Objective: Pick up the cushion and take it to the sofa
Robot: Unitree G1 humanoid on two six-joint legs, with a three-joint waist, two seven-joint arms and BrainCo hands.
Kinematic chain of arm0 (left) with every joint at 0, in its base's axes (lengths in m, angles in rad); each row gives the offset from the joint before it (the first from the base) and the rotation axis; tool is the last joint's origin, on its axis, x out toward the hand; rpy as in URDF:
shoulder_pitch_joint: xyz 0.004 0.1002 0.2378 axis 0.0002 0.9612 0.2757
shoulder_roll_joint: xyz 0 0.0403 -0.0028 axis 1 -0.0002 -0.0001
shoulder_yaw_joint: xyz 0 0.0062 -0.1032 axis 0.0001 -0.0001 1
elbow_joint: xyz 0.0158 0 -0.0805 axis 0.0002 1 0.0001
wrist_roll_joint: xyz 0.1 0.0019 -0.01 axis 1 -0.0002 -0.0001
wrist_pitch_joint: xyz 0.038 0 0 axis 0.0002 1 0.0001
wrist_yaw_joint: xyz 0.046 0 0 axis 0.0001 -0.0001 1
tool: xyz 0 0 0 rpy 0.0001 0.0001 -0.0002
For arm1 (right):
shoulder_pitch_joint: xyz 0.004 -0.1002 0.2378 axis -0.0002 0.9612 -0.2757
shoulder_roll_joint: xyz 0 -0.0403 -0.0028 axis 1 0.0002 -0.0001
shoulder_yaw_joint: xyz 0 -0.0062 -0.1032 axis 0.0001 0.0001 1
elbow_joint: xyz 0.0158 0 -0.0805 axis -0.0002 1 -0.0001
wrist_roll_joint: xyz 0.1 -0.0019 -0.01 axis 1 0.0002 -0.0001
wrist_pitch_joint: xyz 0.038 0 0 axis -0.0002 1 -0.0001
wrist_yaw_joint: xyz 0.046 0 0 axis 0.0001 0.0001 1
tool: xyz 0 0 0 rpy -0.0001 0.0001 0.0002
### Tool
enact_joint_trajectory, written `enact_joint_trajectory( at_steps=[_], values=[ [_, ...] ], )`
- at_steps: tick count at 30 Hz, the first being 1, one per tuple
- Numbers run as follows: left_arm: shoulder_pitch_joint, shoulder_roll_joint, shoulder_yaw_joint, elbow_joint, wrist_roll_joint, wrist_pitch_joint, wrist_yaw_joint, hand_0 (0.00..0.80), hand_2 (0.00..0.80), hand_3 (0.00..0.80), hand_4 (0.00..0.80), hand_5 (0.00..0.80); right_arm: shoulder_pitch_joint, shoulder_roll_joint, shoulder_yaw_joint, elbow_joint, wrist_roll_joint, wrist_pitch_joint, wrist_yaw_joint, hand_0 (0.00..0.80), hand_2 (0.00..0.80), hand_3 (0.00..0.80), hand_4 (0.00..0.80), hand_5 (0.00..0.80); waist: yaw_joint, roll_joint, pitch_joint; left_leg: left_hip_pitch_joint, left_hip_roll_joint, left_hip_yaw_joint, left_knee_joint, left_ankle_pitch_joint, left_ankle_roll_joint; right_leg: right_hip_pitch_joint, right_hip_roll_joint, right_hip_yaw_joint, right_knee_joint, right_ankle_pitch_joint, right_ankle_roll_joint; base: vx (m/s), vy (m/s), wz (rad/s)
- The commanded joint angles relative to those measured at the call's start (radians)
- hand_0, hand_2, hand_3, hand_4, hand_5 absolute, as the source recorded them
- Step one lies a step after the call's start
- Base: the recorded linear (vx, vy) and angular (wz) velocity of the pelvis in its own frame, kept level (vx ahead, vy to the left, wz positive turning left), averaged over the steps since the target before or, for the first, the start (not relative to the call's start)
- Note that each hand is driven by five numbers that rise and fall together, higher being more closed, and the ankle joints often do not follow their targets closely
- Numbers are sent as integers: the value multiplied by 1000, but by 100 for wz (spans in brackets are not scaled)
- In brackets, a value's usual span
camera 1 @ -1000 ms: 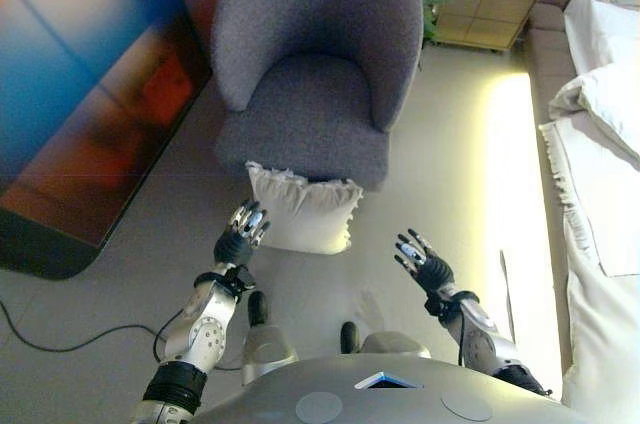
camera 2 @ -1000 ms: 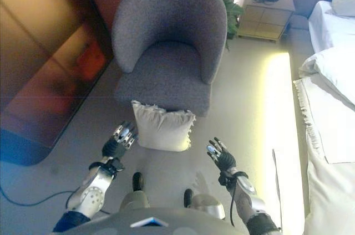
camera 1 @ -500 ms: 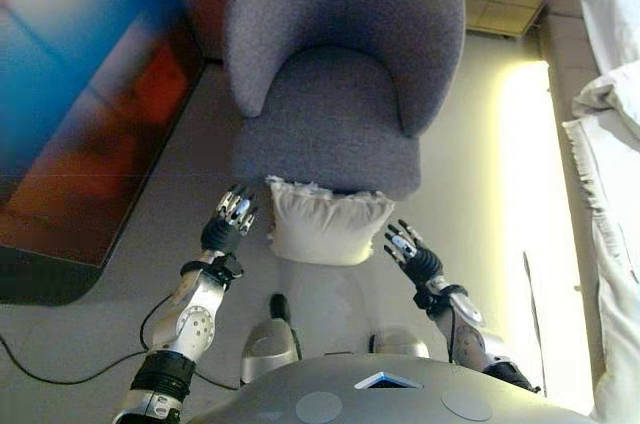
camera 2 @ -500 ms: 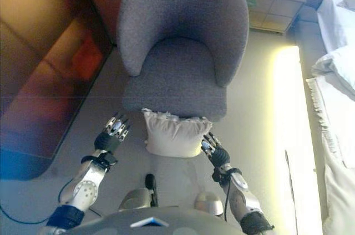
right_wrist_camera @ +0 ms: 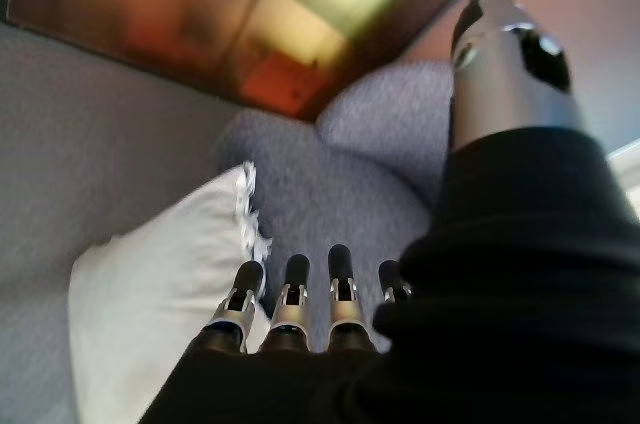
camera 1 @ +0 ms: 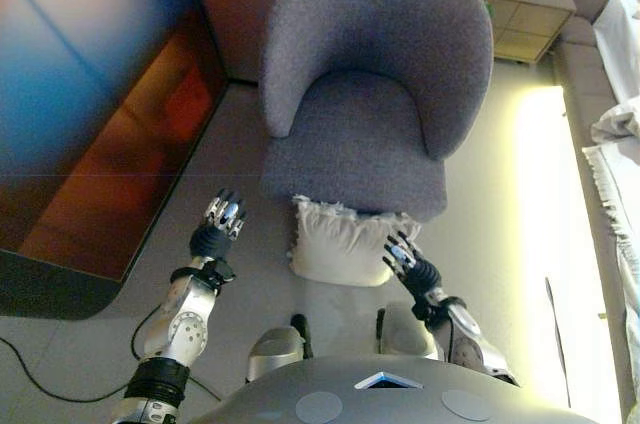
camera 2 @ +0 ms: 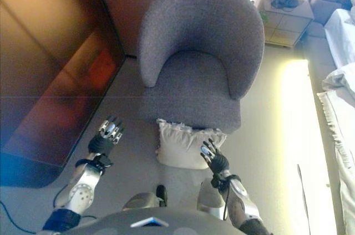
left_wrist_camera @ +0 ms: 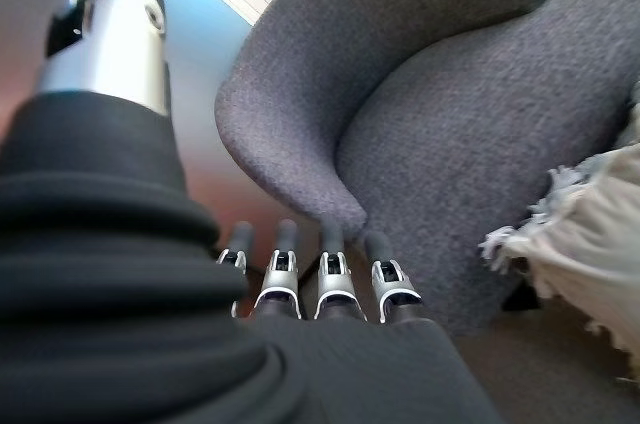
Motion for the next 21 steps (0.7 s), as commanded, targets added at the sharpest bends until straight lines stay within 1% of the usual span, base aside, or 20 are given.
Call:
enact_joint_trajectory(
  at_steps=[1,2,3,4,6,7,8,9,11,13,14,15,16,17,18,19,20,21],
  values=[
    [35,23,-17,-116,21,-24,-15,0,0,0,0,0,-21,-31,-18,-59,15,-16,26,0,0,0,0,0,-51,-55,17,26,-12,8,76,-113,-23,33,-22,12,-317,333,47,400,-159,31],
    [40,25,-21,-120,18,-24,-18,0,0,0,0,0,-34,-33,-20,-53,23,-11,26,0,0,0,0,0,-53,-60,19,40,-9,7,78,-126,-25,26,-23,16,-346,355,55,364,-115,25],
    [50,23,-22,-121,18,-24,-26,0,0,0,0,0,-55,-32,-29,-36,28,0,30,0,0,0,0,0,-51,-67,20,61,-5,10,76,-139,-25,16,-29,2,-354,371,62,391,-121,20],
    [62,16,-18,-124,25,-22,-34,0,0,0,0,0,-71,-30,-39,-24,28,11,39,0,0,0,0,0,-46,-72,20,79,1,16,75,-148,-25,13,-36,-16,-338,371,63,402,-125,8],
    [84,-1,-13,-124,35,-26,-34,0,0,0,0,0,-84,-28,-55,-5,12,32,63,0,0,0,0,0,-43,-76,5,103,20,33,88,-165,-27,29,-41,-43,-324,347,60,405,-130,11],
    [92,-7,-12,-124,35,-29,-29,0,0,0,0,0,-86,-28,-56,-2,5,39,64,0,0,0,0,0,-45,-74,-3,108,32,41,99,-164,-31,34,-37,-45,-316,336,55,403,-134,12],
    [102,-13,-9,-122,34,-29,-26,0,0,0,0,0,-86,-28,-53,-5,-4,46,56,0,0,0,0,0,-50,-70,-11,116,50,45,113,-154,-38,36,-20,-30,-303,317,47,385,-143,8],
    [108,-20,-2,-119,27,-24,-21,0,0,0,0,0,-84,-29,-49,-13,-11,51,42,0,0,0,0,0,-55,-62,-20,121,73,41,131,-117,-53,42,4,-14,-294,291,36,387,-162,4],
    [115,-28,10,-118,14,-16,-23,0,0,0,0,0,-81,-42,-39,-33,7,52,45,0,0,0,0,0,-61,-49,-31,121,111,38,160,-40,-78,52,43,-4,-271,252,11,338,-170,12],
    [111,-34,3,-117,19,-24,-6,0,0,0,0,0,-82,-55,-34,-43,11,56,39,0,0,0,0,0,-68,-38,-45,100,149,22,229,60,-116,79,93,14,-263,209,-36,331,-200,0],
    [105,-37,0,-113,17,-24,-3,0,0,0,0,0,-87,-60,-34,-39,11,57,36,0,0,0,0,0,-68,-35,-49,84,159,13,270,91,-128,89,106,13,-264,199,-52,275,-200,-7],
    [98,-42,-2,-107,17,-26,-1,0,0,0,0,0,-92,-66,-35,-33,9,58,36,0,0,0,0,0,-67,-36,-52,61,166,5,335,124,-140,102,116,14,-265,187,-70,246,-216,-9],
    [90,-49,-3,-104,16,-28,-1,0,0,0,0,0,-97,-73,-40,-25,4,60,45,0,0,0,0,0,-66,-40,-51,14,172,-3,468,150,-151,125,131,18,-264,170,-96,242,-231,-15],
    [87,-50,-5,-106,13,-27,0,0,0,0,0,0,-100,-74,-39,-17,-1,57,48,0,0,0,0,0,-63,-53,-53,-30,166,-5,555,157,-147,141,128,20,-269,163,-110,241,-237,-15],
    [83,-53,-9,-109,9,-23,6,0,0,0,0,0,-104,-77,-38,-2,-8,50,48,0,0,0,0,0,-58,-59,-49,-75,176,-1,639,164,-143,157,132,16,-268,151,-127,200,-186,-16],
    [78,-54,-8,-109,4,-15,7,0,0,0,0,0,-109,-76,-41,16,-10,44,48,0,0,0,0,0,-55,-64,-45,-112,204,11,678,167,-138,171,134,7,-267,140,-139,201,-145,-19],
    [75,-54,-8,-106,-3,-10,7,0,0,0,0,0,-112,-77,-43,27,-7,42,50,0,0,0,0,0,-54,-62,-43,-130,229,20,667,164,-136,180,141,3,-267,133,-143,194,-75,-21],
    [73,-54,-8,-102,-9,-9,8,0,0,0,0,0,-113,-77,-42,36,0,38,56,0,0,0,0,0,-50,-63,-38,-143,250,28,627,162,-132,192,148,3,-270,126,-145,200,9,-11]
  ],
)
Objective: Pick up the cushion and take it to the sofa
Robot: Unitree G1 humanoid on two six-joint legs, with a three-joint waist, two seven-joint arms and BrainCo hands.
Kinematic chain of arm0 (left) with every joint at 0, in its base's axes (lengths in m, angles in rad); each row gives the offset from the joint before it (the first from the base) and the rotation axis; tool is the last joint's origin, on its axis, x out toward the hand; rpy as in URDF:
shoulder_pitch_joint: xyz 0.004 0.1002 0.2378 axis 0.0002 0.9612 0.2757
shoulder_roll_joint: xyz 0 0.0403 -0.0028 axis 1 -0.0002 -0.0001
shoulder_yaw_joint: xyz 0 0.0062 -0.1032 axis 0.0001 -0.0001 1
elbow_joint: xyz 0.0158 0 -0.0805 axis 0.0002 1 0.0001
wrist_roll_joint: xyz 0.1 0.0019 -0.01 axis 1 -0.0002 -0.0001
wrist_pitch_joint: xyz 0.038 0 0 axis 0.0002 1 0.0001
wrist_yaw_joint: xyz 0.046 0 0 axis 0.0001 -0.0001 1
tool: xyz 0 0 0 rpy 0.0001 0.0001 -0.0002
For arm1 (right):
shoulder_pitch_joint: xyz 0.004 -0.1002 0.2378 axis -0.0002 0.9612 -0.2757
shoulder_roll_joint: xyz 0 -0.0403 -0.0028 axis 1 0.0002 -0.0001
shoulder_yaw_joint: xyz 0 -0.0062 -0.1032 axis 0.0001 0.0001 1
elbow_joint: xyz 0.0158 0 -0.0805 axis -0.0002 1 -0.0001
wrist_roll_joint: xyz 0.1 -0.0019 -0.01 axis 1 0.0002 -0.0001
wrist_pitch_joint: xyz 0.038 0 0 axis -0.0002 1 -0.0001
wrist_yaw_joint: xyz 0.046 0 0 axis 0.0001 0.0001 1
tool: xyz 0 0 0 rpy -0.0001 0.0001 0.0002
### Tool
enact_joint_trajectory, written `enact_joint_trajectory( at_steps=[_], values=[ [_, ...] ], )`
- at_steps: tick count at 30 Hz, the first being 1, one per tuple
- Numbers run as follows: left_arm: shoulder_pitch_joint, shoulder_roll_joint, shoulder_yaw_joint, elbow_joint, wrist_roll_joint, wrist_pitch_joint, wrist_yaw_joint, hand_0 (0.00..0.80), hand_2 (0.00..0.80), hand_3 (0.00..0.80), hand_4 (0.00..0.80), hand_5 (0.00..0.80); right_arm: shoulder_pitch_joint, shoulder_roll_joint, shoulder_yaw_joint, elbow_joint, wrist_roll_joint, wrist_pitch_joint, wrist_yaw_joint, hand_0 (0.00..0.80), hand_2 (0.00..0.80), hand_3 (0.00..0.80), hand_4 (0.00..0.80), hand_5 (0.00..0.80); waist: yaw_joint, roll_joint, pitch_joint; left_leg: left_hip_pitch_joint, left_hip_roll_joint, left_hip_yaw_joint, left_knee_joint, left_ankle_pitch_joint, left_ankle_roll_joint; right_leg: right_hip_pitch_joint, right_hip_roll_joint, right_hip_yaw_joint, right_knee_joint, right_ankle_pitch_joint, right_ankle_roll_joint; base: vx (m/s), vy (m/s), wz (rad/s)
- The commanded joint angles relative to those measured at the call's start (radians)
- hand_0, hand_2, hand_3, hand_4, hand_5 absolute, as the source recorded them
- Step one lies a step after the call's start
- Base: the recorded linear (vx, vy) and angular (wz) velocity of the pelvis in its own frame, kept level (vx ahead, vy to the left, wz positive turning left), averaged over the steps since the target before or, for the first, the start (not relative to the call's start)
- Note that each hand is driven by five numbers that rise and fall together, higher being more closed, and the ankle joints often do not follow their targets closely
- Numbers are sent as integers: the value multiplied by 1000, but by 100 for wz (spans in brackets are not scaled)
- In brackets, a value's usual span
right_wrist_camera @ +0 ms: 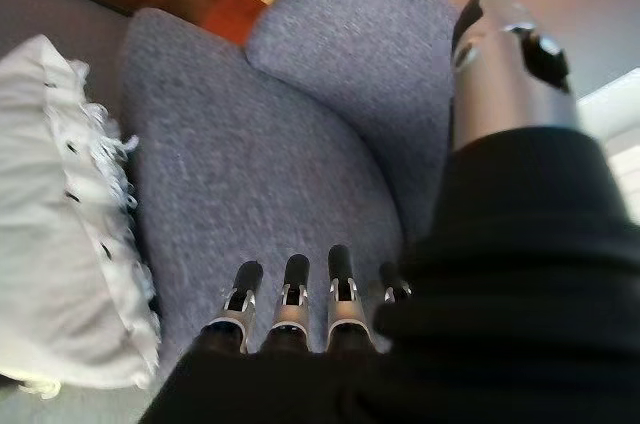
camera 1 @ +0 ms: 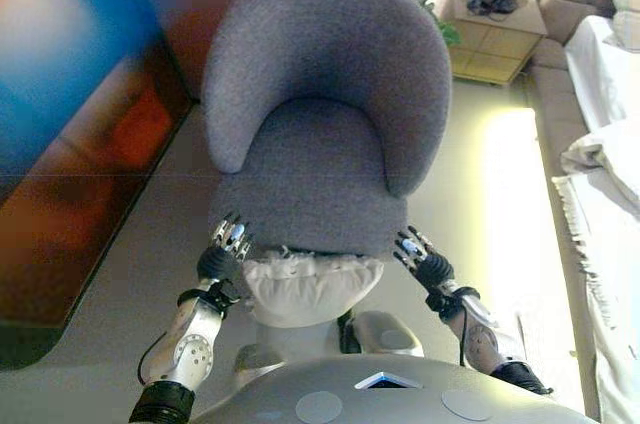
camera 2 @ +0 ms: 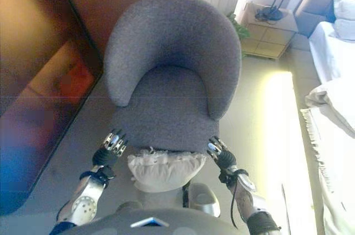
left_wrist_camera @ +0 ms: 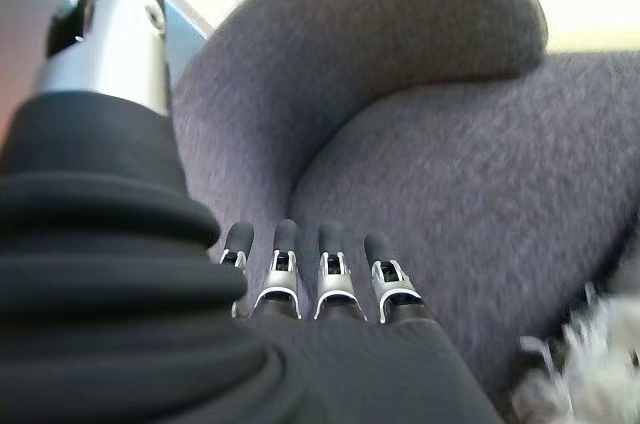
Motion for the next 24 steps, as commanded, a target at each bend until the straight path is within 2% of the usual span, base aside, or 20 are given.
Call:
enact_joint_trajectory(
  at_steps=[1,4,6,7,11,16,18,21,24],
  values=[
    [-8,12,25,-96,-14,-21,3,0,0,0,0,0,-2,-25,2,-25,0,-42,35,0,0,0,0,0,-11,4,11,-26,43,67,35,52,57,83,-2,36,-58,46,14,195,64,-1],
    [-2,14,20,-103,-18,-32,11,0,0,0,0,0,-2,-22,13,-32,-9,-51,36,0,0,0,0,0,21,14,23,-33,22,17,-239,88,54,110,2,45,-78,26,40,132,120,-5],
    [8,9,24,-107,-6,-33,2,0,0,0,0,0,4,-22,12,-52,-9,-60,35,0,0,0,0,0,30,13,23,-17,5,-1,-308,54,51,110,-17,39,-78,19,58,58,74,-14],
    [10,10,21,-103,-4,-34,-3,0,0,0,0,0,11,-21,9,-64,1,-65,36,0,0,0,0,0,25,15,19,8,1,8,-326,27,46,107,-31,32,-74,18,67,56,74,-27],
    [5,14,15,-81,-2,-45,-32,0,0,0,0,0,32,-15,-4,-103,13,-54,7,0,0,0,0,0,-7,45,8,81,1,61,-411,11,36,105,-48,24,-72,23,87,85,121,-31],
    [-4,27,13,-82,-33,-47,-38,0,0,0,0,0,50,-17,-13,-77,-37,-70,14,0,0,0,0,0,-23,66,9,86,-36,76,-415,-62,55,101,-65,39,-56,12,99,75,155,3],
    [-14,32,12,-73,-29,-30,-42,0,0,0,0,0,46,-14,-16,-64,-39,-91,13,0,0,0,0,0,-31,74,11,106,-38,114,-475,-75,65,89,-78,23,-37,6,114,8,214,7],
    [-23,38,-3,-58,-9,-23,-55,0,0,0,0,0,38,3,-24,-66,-26,-107,3,0,0,0,0,0,-38,78,14,129,-55,120,-524,-78,80,65,-104,4,2,23,145,-4,207,25],
    [-22,48,-15,-50,14,-27,-44,0,0,0,0,0,29,15,-21,-59,-54,-128,7,0,0,0,0,0,-27,74,19,133,-71,125,-526,-94,93,61,-136,-20,7,32,167,3,151,14]
  ],
)
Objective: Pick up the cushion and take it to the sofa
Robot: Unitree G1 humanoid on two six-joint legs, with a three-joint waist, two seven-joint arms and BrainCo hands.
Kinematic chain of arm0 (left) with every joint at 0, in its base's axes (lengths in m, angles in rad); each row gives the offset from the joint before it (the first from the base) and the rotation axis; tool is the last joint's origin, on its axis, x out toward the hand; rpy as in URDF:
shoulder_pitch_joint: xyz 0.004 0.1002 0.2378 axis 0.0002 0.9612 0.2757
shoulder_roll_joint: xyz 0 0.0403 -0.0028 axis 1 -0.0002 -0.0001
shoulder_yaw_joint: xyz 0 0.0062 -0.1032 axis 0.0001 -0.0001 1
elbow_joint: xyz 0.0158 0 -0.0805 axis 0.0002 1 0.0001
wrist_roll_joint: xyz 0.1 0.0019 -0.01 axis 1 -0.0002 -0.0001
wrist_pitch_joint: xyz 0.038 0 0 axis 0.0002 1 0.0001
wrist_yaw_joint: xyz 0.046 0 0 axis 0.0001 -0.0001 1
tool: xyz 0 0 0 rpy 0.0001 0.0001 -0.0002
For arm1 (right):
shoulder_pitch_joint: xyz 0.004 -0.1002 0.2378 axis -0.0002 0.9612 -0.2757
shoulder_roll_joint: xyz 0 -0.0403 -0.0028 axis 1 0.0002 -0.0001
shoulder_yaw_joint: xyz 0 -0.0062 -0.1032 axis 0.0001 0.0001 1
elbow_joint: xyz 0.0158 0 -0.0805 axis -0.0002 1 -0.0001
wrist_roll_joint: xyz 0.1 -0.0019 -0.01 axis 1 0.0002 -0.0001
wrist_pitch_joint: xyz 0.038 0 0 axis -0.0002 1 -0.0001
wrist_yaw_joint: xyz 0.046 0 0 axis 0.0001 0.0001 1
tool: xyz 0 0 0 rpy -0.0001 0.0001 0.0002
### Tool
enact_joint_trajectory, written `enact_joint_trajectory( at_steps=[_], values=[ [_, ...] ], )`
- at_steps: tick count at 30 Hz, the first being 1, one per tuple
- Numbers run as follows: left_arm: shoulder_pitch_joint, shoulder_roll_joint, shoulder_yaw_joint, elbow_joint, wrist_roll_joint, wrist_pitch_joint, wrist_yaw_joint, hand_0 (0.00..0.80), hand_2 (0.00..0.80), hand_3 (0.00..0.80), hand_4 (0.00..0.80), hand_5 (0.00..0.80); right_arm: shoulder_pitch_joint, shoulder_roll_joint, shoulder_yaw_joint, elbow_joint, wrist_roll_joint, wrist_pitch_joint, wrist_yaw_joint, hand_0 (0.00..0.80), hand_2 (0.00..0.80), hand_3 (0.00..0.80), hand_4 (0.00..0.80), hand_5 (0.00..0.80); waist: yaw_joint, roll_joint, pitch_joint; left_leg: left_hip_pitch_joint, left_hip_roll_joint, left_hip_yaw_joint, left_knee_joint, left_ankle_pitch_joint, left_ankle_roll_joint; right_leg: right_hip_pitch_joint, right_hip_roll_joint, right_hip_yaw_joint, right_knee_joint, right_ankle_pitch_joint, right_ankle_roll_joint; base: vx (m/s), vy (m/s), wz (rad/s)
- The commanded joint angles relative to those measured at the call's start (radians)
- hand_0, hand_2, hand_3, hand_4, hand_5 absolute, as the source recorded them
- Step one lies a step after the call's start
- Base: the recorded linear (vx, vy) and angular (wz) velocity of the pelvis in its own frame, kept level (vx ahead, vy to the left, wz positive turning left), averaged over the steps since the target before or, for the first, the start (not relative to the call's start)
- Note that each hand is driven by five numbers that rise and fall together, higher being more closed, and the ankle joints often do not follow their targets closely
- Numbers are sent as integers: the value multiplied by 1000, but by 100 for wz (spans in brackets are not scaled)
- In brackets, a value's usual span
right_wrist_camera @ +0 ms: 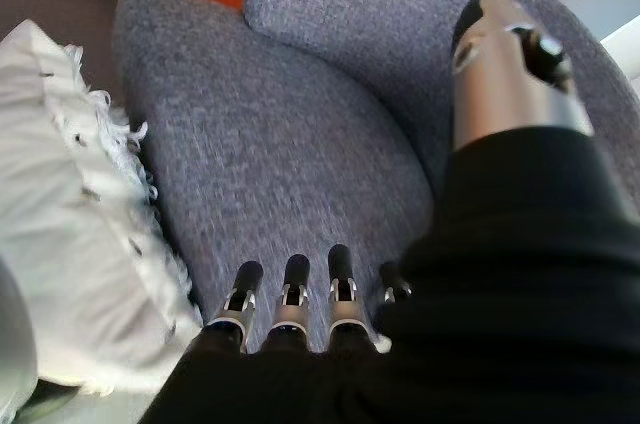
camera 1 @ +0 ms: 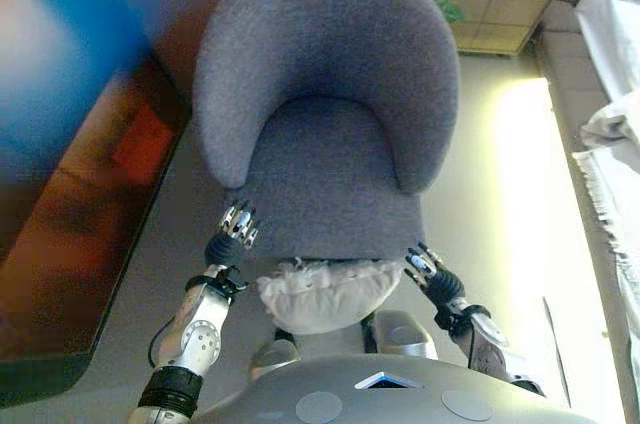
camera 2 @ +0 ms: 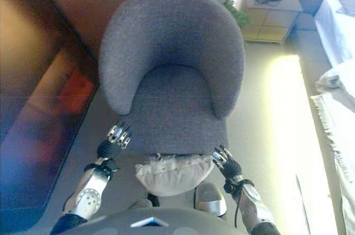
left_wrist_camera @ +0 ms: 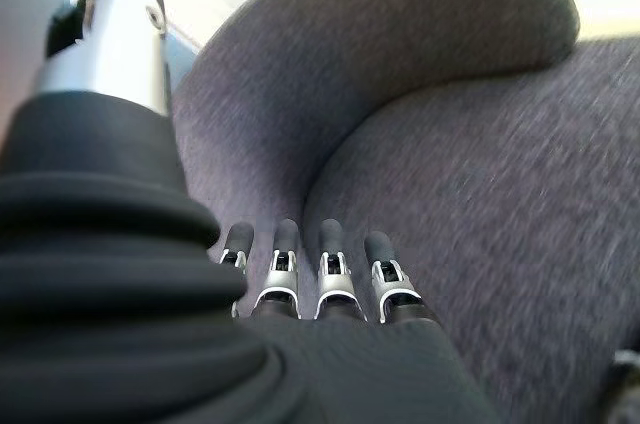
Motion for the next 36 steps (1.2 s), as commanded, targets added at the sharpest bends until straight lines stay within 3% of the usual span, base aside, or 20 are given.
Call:
enact_joint_trajectory(
  at_steps=[1,6,8,13,18,20,22,24,25,26,27,28,31,36],
  values=[
    [12,57,-9,-42,25,-35,-13,0,0,0,0,0,-50,22,8,-44,-32,-75,0,0,0,0,0,0,-3,-44,-23,-34,27,16,72,-10,24,30,-85,1,-14,77,102,-11,136,10],
    [-14,79,-23,-20,150,-57,31,0,0,0,0,0,-108,25,17,-26,-29,-68,-14,0,0,0,0,0,34,-50,-17,-45,-13,19,62,-30,62,-3,-124,-48,93,106,109,-24,125,1],
    [-18,89,-21,4,201,-65,30,0,0,0,0,0,-105,27,22,-35,-28,-76,-10,0,0,0,0,0,39,-52,-13,-46,-22,15,70,-38,70,-21,-138,-36,135,139,106,14,23,-11],
    [-63,113,-22,50,264,-80,34,0,0,0,0,0,-115,27,34,-45,-17,-90,0,0,0,0,0,0,34,-62,-17,-47,-15,2,85,-41,45,8,-187,8,-28,209,126,32,-102,5],
    [-71,116,-27,48,291,-103,54,0,0,0,0,0,-131,8,43,-80,-20,-69,-11,0,0,0,0,0,49,-56,-30,-27,34,10,40,2,12,76,-155,-14,-141,168,138,6,-123,7],
    [-68,106,-26,35,250,-92,32,0,0,0,0,0,-126,0,52,-112,-4,-62,-2,0,0,0,0,0,58,-56,-38,-19,49,11,21,19,3,104,-138,-29,-167,148,134,16,-100,7],
    [-60,86,-21,27,150,-69,-47,0,0,0,0,0,-117,6,51,-148,155,-19,72,0,0,0,0,0,68,-57,-42,-13,61,11,6,36,-5,128,-123,-49,-196,141,129,4,-104,4],
    [-55,49,-8,15,-69,11,-162,0,0,0,0,0,-117,31,43,-160,320,46,192,0,0,0,0,0,76,-56,-40,-9,66,11,3,41,-11,145,-116,-59,-218,140,120,-11,-73,1],
    [-54,25,1,15,-206,75,-236,0,0,0,0,0,-121,41,38,-159,397,83,270,0,0,0,0,0,79,-55,-38,-6,68,13,2,41,-13,153,-113,-63,-228,140,117,-20,-57,2],
    [-41,-44,16,24,-379,190,-386,0,0,0,0,0,-131,73,34,-164,508,148,385,0,0,0,0,0,88,-51,-40,-6,72,17,0,43,-19,160,-112,-75,-247,144,114,-20,-53,3],
    [-33,-65,13,31,-436,226,-441,0,0,0,0,0,-139,83,35,-165,544,167,424,0,0,0,0,0,92,-49,-42,-8,75,18,-2,45,-23,161,-112,-81,-253,146,114,-27,-61,0],
    [-22,-91,-2,37,-470,243,-508,0,0,0,0,0,-156,97,43,-167,574,173,452,0,0,0,0,0,100,-45,-43,-10,81,20,-8,49,-29,163,-113,-92,-262,150,115,-27,-49,-1],
    [-24,-93,-43,47,-467,207,-538,0,0,0,0,0,-195,103,50,-172,573,155,379,0,0,0,0,0,106,-36,-43,-13,85,17,-24,61,-37,159,-111,-100,-265,152,115,-15,-16,1],
    [-13,-96,15,71,-454,230,-550,0,0,0,0,0,-146,95,29,-182,589,213,425,0,0,0,0,0,94,-34,-54,-16,89,18,-12,55,-33,154,-104,-80,-260,143,109,17,0,5]
  ],
)
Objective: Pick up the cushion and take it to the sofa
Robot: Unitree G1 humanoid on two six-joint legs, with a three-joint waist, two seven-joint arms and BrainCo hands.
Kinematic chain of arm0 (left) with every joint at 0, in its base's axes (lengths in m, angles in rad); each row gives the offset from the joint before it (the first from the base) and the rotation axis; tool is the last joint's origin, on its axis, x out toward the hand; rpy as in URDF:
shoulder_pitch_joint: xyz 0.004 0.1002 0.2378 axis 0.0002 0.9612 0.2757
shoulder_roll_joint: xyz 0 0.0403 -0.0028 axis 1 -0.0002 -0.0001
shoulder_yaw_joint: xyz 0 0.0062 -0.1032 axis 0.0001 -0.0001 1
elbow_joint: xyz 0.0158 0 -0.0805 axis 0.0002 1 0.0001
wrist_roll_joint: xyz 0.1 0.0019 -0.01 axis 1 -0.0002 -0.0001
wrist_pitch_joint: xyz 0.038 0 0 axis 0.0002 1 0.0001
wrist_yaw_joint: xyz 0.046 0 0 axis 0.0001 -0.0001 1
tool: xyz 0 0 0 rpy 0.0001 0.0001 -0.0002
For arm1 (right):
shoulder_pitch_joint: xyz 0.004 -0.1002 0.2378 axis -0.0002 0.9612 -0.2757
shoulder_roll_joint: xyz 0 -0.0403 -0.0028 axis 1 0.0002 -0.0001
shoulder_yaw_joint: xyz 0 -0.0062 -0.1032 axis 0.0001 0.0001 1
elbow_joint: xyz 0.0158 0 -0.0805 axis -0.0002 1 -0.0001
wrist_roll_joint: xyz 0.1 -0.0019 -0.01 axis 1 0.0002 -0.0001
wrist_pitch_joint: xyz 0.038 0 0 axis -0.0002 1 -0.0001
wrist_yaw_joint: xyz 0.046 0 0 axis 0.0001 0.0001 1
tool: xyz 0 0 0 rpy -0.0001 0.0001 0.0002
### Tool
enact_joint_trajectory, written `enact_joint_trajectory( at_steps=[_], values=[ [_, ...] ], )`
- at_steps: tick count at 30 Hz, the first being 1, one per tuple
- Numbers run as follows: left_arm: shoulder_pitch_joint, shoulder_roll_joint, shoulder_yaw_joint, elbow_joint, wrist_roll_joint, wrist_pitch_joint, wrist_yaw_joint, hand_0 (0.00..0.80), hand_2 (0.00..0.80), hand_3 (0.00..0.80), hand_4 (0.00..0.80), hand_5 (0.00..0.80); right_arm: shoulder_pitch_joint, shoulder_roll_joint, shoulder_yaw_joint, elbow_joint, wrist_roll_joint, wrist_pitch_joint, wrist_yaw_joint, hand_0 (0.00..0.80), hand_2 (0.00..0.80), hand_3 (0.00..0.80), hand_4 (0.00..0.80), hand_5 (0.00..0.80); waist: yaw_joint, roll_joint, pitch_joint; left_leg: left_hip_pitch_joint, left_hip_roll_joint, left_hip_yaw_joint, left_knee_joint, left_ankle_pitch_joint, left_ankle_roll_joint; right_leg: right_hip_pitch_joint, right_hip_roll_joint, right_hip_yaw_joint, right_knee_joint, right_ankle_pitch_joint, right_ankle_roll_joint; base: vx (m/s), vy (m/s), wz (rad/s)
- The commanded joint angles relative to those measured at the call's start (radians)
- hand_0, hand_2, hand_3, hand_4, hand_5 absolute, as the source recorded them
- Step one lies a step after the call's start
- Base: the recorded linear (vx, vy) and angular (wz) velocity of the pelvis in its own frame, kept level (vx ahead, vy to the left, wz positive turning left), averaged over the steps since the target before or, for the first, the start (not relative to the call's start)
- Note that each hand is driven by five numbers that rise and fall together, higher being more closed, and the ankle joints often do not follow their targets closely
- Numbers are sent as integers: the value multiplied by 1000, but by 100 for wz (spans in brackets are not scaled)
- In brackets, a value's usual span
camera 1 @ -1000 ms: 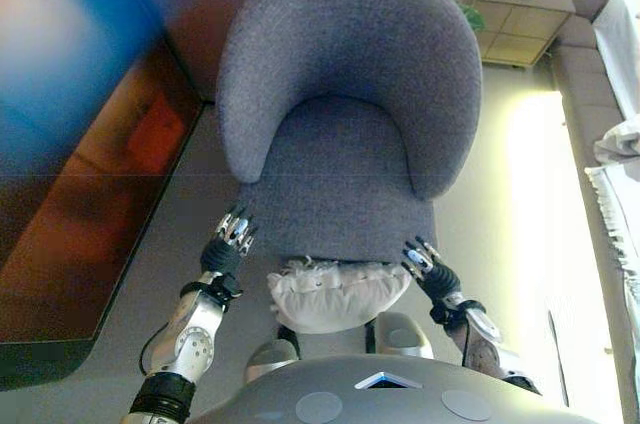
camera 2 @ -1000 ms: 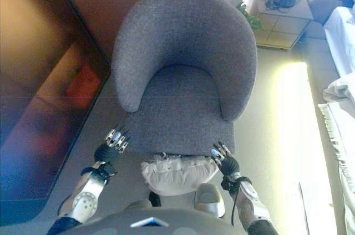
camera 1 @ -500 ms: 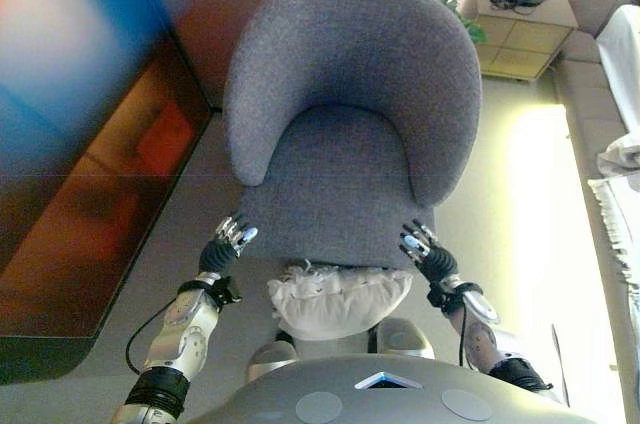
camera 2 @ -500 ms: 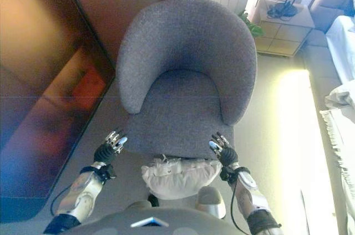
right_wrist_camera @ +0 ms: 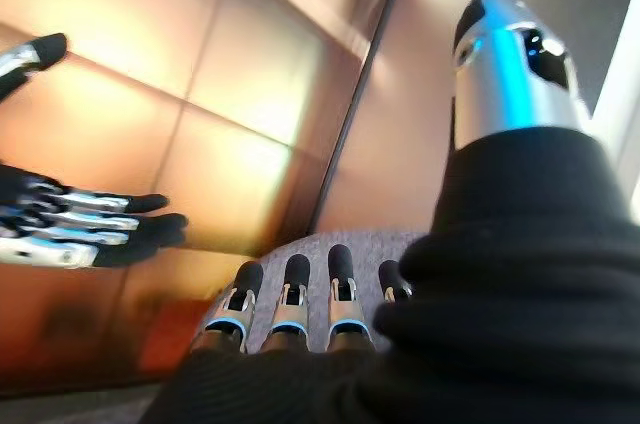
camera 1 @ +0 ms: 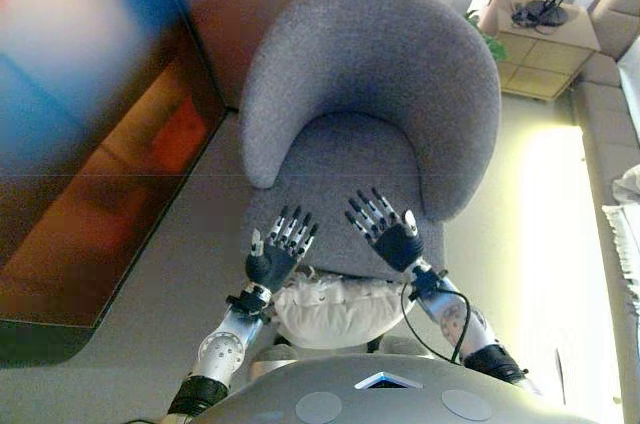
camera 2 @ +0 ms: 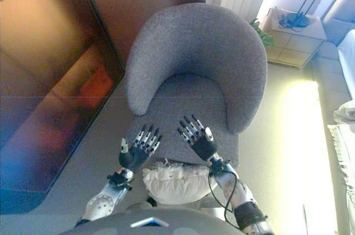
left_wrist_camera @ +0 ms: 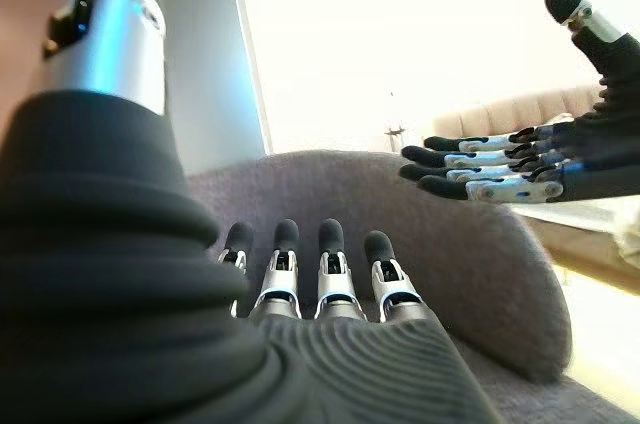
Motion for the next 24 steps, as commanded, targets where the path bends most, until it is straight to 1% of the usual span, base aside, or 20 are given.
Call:
enact_joint_trajectory(
  at_steps=[1,4,7,14,17,19,21,22,23,24],
  values=[
    [-28,30,30,-18,-37,8,-64,0,0,0,0,0,3,17,-16,-72,91,40,91,0,0,0,0,0,6,-28,-7,-68,68,16,57,26,-14,-11,-106,25,18,6,87,37,-7,0],
    [-26,28,31,-26,-56,22,-60,0,0,0,0,0,5,23,-20,-77,88,43,93,0,0,0,0,0,6,-25,-9,-64,68,14,60,24,-14,-6,-102,32,14,5,86,36,-5,0],
    [-31,26,23,-41,-46,23,-46,0,0,0,0,0,0,20,-14,-72,46,26,74,0,0,0,0,0,6,-25,-10,-65,68,10,70,21,-14,-4,-100,39,17,3,84,37,2,1],
    [-35,34,18,-51,-43,17,-15,0,0,0,0,0,11,7,-2,-60,19,14,64,0,0,0,0,0,2,-28,-11,-61,71,8,73,20,-17,-3,-97,48,20,1,84,46,-8,1],
    [-25,38,29,-41,-25,3,12,0,0,0,0,0,22,1,-3,-58,-26,5,42,0,0,0,0,0,-1,-32,-9,-59,79,11,84,18,-18,-5,-97,56,41,-10,82,70,-36,0],
    [-13,61,43,-40,77,-69,74,0,0,0,0,0,32,-18,-5,-62,-80,-24,16,0,0,0,0,0,-2,-35,2,-76,87,3,128,11,-19,-20,-93,69,91,-32,74,47,-55,0],
    [-14,92,43,-28,244,-193,175,0,0,0,0,0,34,-41,-6,-57,-185,-80,-55,0,0,0,0,0,-4,-36,14,-95,96,-11,167,5,-20,-37,-86,80,136,-50,66,25,-60,5],
    [-25,126,45,-33,368,-261,257,0,0,0,0,0,30,-62,-7,-49,-265,-125,-109,0,0,0,0,0,-6,-37,27,-107,100,-24,191,5,-22,-47,-81,87,163,-59,60,10,-67,16],
    [-33,147,47,-40,451,-293,313,0,0,0,0,0,27,-77,-9,-45,-310,-148,-142,0,0,0,0,0,-7,-38,35,-115,104,-33,206,5,-24,-53,-77,92,178,-66,55,3,-78,21],
    [-40,169,50,-49,488,-300,354,0,0,0,0,0,27,-93,-14,-43,-336,-160,-169,0,0,0,0,0,-9,-38,43,-123,108,-41,218,5,-27,-58,-72,97,192,-74,50,1,-88,24]
  ],
)
